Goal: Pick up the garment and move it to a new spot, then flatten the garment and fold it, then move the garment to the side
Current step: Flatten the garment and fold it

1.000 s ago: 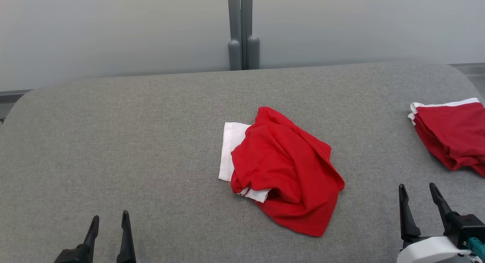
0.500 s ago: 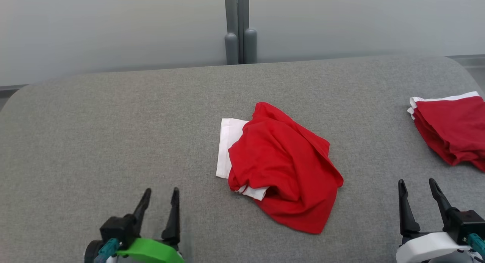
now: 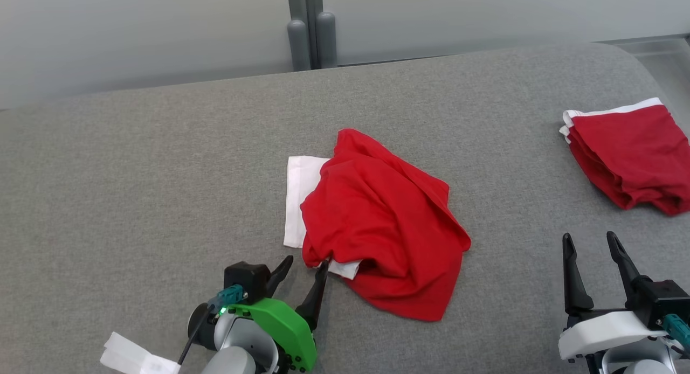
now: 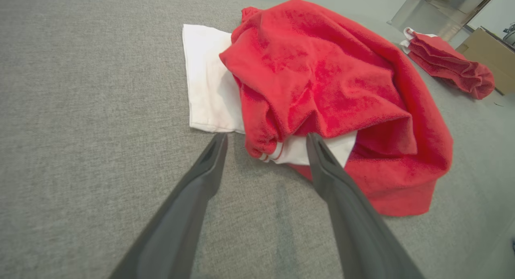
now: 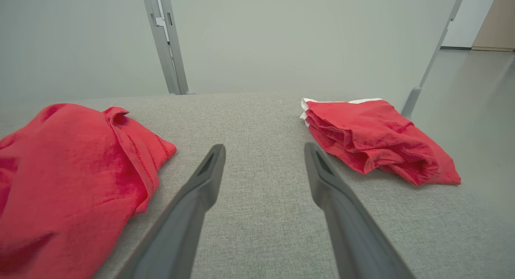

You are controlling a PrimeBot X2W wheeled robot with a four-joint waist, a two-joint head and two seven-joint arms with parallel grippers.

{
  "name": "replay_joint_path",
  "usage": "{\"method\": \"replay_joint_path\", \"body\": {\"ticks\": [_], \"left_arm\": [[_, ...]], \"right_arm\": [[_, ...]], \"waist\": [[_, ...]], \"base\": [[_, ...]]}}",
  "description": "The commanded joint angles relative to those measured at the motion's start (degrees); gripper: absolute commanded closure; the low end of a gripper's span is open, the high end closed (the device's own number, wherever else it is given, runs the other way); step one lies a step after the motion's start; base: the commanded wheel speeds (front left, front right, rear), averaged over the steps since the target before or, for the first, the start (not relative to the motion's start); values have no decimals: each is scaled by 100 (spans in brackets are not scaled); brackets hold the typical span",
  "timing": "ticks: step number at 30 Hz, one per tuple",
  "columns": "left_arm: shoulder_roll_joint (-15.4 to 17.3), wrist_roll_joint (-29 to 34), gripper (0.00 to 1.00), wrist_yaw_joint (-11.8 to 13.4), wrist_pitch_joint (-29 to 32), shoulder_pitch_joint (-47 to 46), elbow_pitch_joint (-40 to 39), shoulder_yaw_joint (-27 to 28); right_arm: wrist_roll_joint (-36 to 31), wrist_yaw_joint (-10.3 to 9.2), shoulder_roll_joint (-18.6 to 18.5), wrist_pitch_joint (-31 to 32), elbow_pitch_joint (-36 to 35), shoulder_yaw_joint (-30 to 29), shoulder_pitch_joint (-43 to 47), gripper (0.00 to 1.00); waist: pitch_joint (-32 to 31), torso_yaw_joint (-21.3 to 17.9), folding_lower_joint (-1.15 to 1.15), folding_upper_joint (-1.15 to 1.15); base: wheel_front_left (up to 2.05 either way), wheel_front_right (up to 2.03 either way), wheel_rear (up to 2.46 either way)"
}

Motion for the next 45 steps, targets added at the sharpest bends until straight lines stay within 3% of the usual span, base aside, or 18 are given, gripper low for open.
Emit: {"method": "replay_joint_path", "body": {"ticks": [1,7,8,9,10,11,18,23,31,34,38,42,45], "left_arm": [[26,8,0,48,-37,-148,120,6],[25,-166,0,32,-141,-475,670,2],[24,-218,8,9,-146,-511,746,-29],[24,-263,40,-1,-183,-561,807,-62],[25,-331,64,-16,-216,-619,849,-77],[25,-390,100,-38,-245,-671,887,-95],[117,-937,100,-91,-379,-869,606,184],[728,-1048,100,155,-196,-904,-733,618],[2130,-1083,100,729,1100,-1154,-3422,1465],[2568,-1025,100,798,1625,-1536,-3894,1637],[2890,-992,100,707,2198,-2249,-4078,1581],[2705,-894,100,619,2626,-2756,-3852,1097],[2377,-834,100,610,2722,-2847,-3539,679]], "right_arm": [[30,-8,-12,-16,-17,-13,-70,0],[51,-8,-12,-16,-18,-10,-124,0],[53,-8,-13,-16,-16,-9,-123,0],[56,-8,-12,-16,-13,-11,-131,0],[59,-8,-12,-16,-9,-8,-145,0],[61,-8,-13,-16,-7,-7,-157,0],[69,-8,-12,-16,-12,-79,-123,0],[23,-8,-13,-16,-21,-180,8,0],[104,-8,-13,-16,23,-54,-29,0],[122,-8,-12,-16,22,12,-119,0],[186,-8,-14,-16,38,31,-219,0],[279,-8,-15,-16,101,81,-277,0],[385,-8,-11,-16,137,110,-343,0]], "waist": [[119,-152,0,0],[221,-306,0,0],[235,-323,0,0],[246,-336,0,0],[255,-350,0,0],[262,-361,0,0],[222,-361,0,0],[121,-246,0,0],[-13,-151,0,0],[15,-174,0,0],[70,-243,0,0],[121,-375,0,0],[199,-511,0,0]], "base": [[0,0,0],[0,0,0],[0,0,0],[0,0,0],[0,0,0],[0,0,0],[0,0,0],[0,0,0],[0,0,0],[0,0,0],[0,0,0],[0,0,0],[0,0,0]]}}
